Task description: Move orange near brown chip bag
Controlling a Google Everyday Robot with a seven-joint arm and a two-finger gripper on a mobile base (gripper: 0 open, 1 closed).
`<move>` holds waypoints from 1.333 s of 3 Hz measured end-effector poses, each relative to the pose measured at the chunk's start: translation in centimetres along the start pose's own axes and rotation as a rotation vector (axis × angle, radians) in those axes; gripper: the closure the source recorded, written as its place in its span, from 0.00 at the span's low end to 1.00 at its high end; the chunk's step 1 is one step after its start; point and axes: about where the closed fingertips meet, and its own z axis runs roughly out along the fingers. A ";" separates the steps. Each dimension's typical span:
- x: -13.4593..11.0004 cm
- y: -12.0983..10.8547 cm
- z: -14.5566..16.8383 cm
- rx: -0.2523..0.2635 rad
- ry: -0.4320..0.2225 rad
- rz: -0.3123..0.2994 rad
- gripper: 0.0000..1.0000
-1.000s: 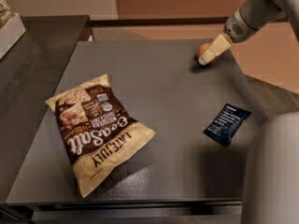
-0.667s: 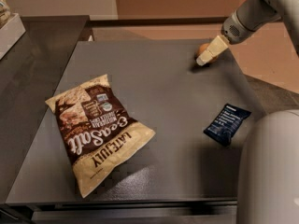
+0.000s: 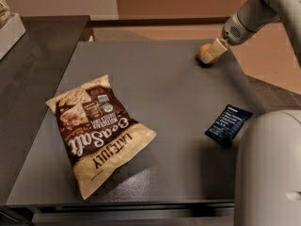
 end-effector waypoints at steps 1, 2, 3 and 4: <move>0.0 0.1 -0.1 -0.009 -0.002 0.000 0.64; -0.6 1.0 -0.9 -0.021 -0.003 -0.054 0.87; -1.5 4.3 -2.5 -0.076 -0.011 -0.156 1.00; -1.9 9.2 -3.7 -0.150 0.006 -0.289 1.00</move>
Offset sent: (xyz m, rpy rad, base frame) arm -0.0227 0.0124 0.0325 -0.0285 -0.0394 0.1287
